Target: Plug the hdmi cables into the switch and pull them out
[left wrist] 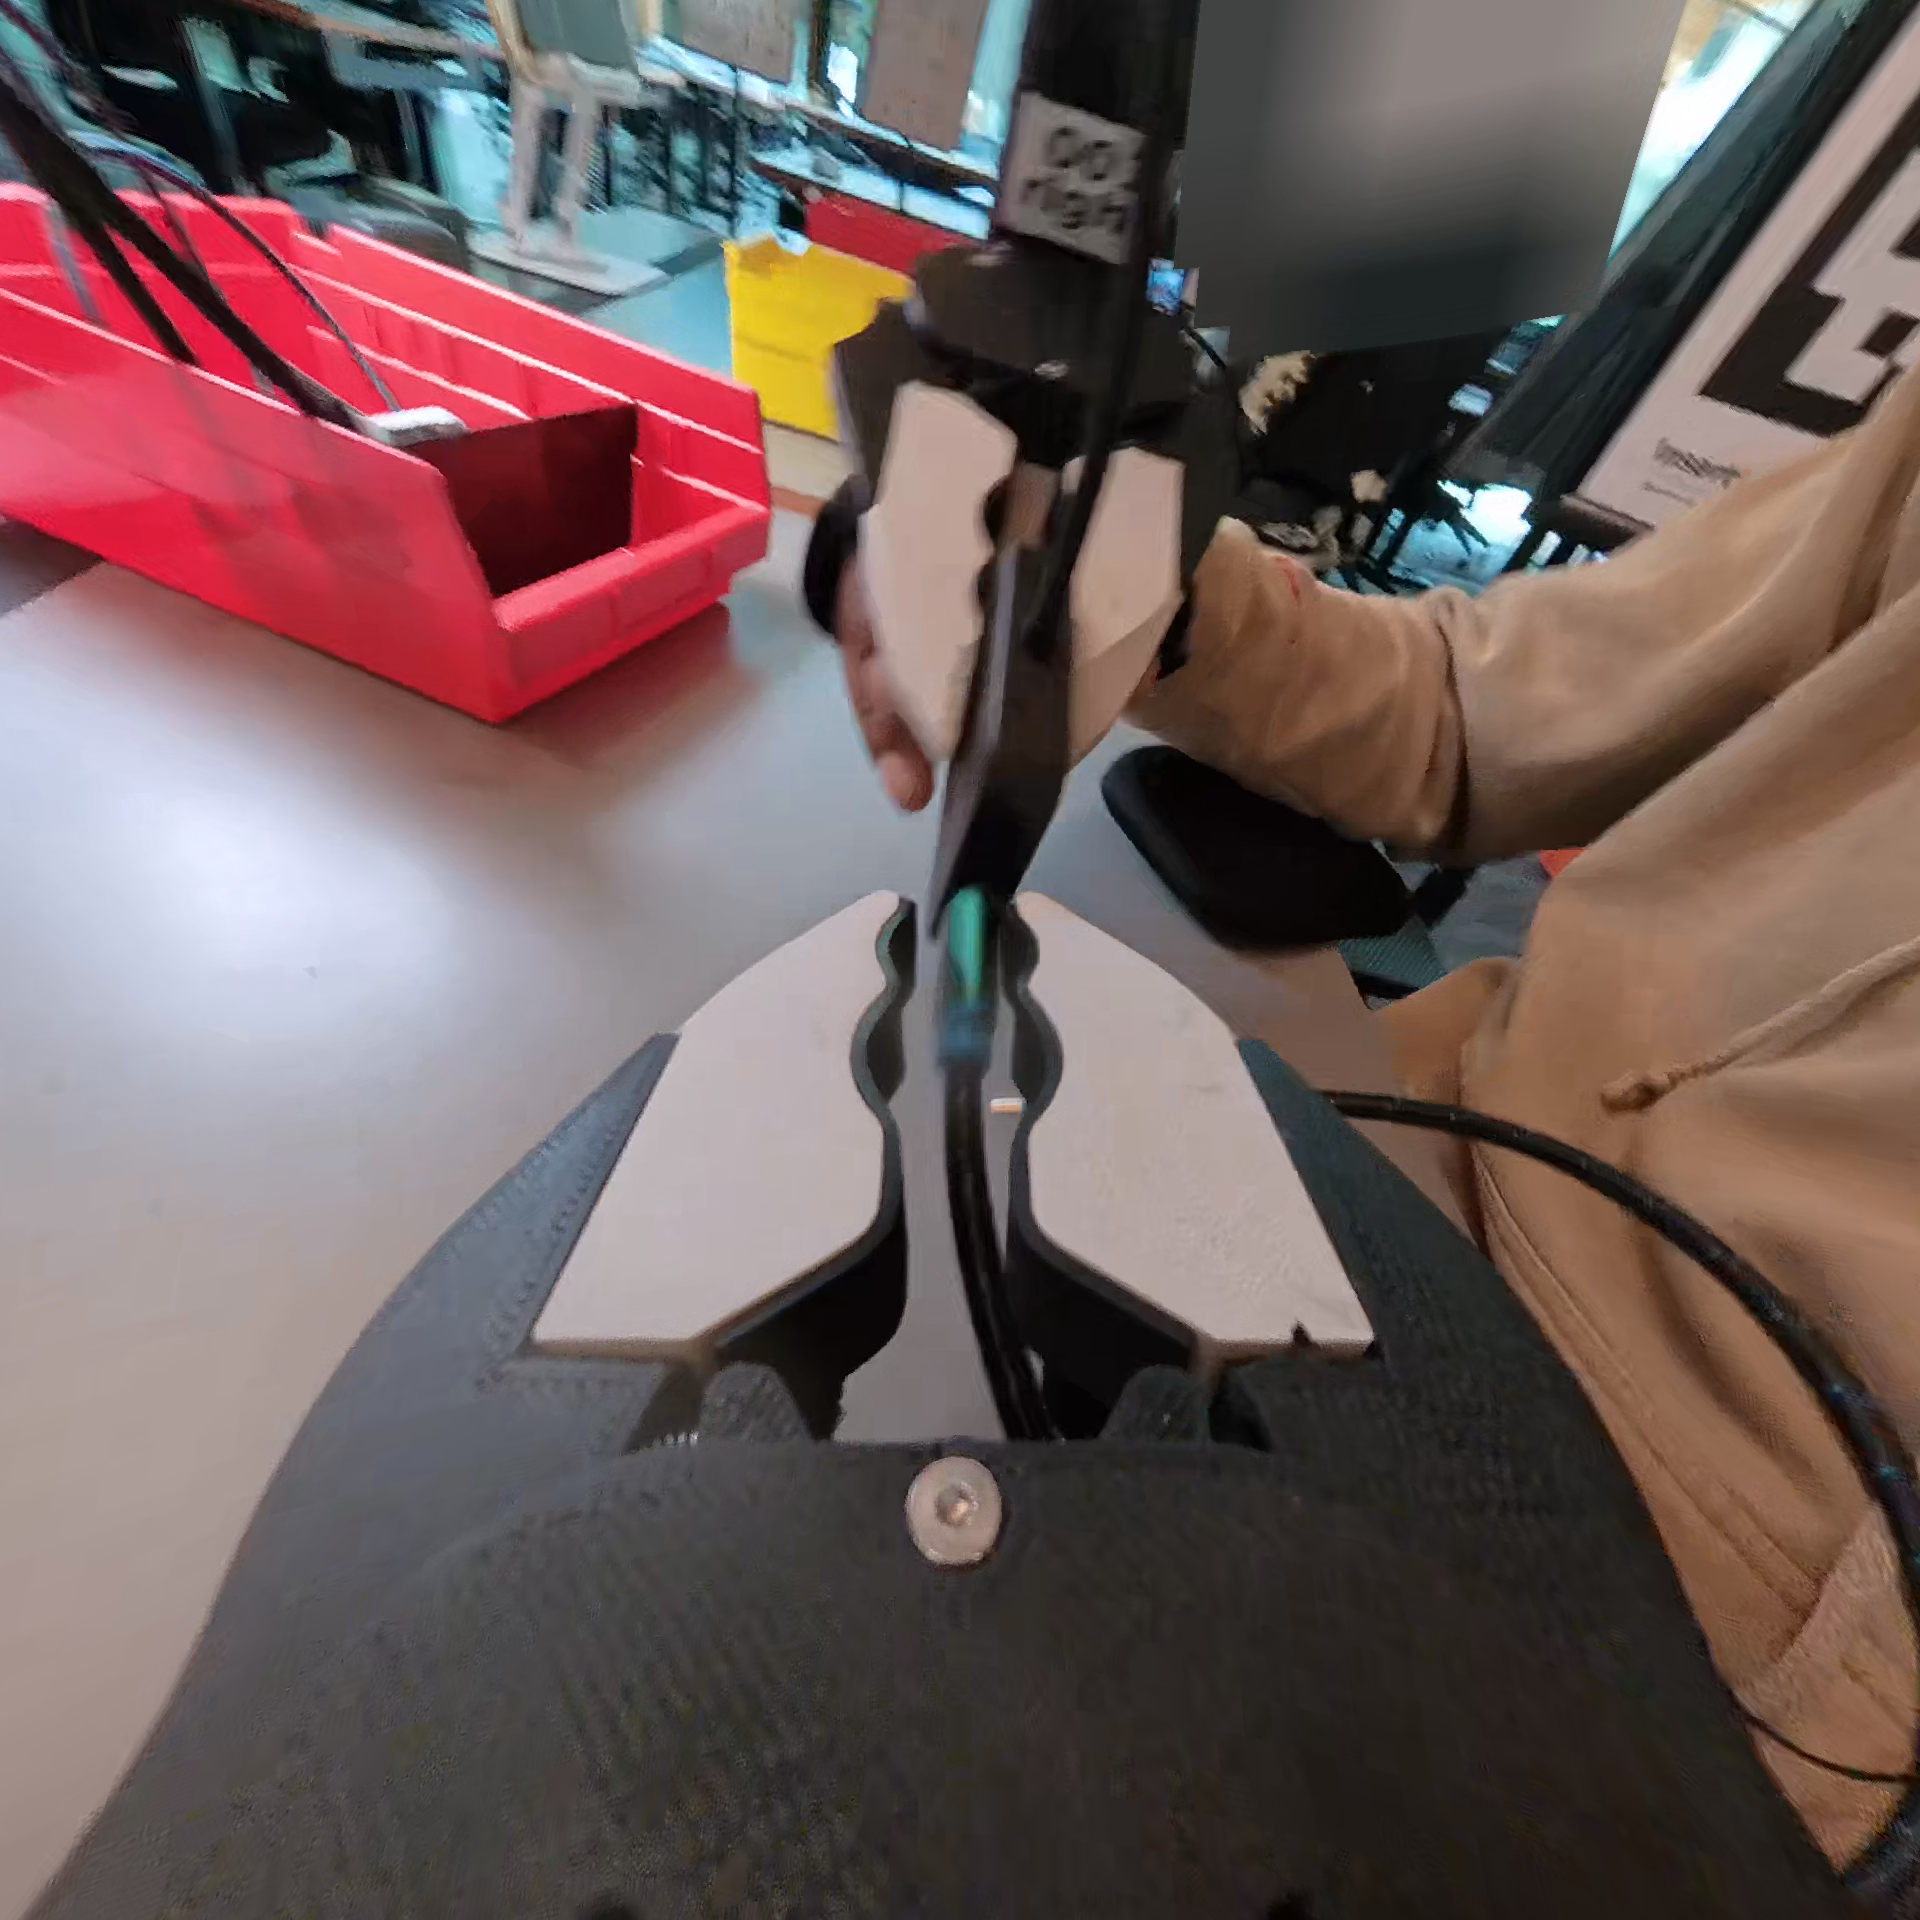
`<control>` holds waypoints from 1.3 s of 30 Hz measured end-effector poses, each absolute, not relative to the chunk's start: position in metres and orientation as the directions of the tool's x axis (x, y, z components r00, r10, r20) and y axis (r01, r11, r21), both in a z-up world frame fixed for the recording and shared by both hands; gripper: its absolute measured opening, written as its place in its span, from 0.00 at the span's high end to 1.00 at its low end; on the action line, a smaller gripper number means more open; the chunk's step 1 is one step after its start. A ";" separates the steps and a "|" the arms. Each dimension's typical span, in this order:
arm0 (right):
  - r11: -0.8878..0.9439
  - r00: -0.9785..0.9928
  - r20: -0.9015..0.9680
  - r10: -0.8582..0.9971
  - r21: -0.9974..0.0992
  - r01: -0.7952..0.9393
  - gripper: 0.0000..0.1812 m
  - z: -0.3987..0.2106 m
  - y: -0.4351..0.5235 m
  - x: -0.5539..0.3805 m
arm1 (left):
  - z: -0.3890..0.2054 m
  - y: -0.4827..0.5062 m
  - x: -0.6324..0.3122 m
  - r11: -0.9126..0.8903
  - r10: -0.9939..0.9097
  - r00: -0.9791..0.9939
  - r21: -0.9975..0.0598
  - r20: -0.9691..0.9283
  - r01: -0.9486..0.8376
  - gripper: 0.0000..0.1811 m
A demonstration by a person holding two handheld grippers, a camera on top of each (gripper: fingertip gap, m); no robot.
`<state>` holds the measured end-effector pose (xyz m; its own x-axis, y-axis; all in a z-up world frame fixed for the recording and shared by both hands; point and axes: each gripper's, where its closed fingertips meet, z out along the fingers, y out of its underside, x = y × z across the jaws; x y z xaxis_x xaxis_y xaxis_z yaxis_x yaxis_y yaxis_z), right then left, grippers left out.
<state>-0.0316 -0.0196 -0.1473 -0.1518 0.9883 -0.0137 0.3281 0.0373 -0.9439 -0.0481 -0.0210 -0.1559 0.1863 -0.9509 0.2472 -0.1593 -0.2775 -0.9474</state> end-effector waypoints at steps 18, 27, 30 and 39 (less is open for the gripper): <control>0.241 0.442 0.753 0.487 -0.602 0.761 0.92 0.059 0.157 0.165 | -0.152 -0.017 -0.101 -0.208 -0.812 0.565 -0.977 0.148 -0.043 0.84; -0.019 0.406 0.857 0.319 -0.422 0.906 0.92 -0.042 0.282 0.201 | -0.165 -0.018 -0.103 -0.213 -0.796 0.593 -0.973 0.120 -0.088 0.85; -0.137 0.393 0.827 0.403 -0.370 0.919 0.92 -0.109 0.298 0.218 | -0.168 -0.012 -0.112 -0.206 -0.769 0.632 -0.973 0.096 -0.102 0.85; -0.301 0.498 0.638 0.587 -0.399 0.866 0.85 -0.131 0.295 0.238 | -0.178 -0.004 -0.125 -0.230 -0.731 0.678 -0.964 0.082 -0.131 0.84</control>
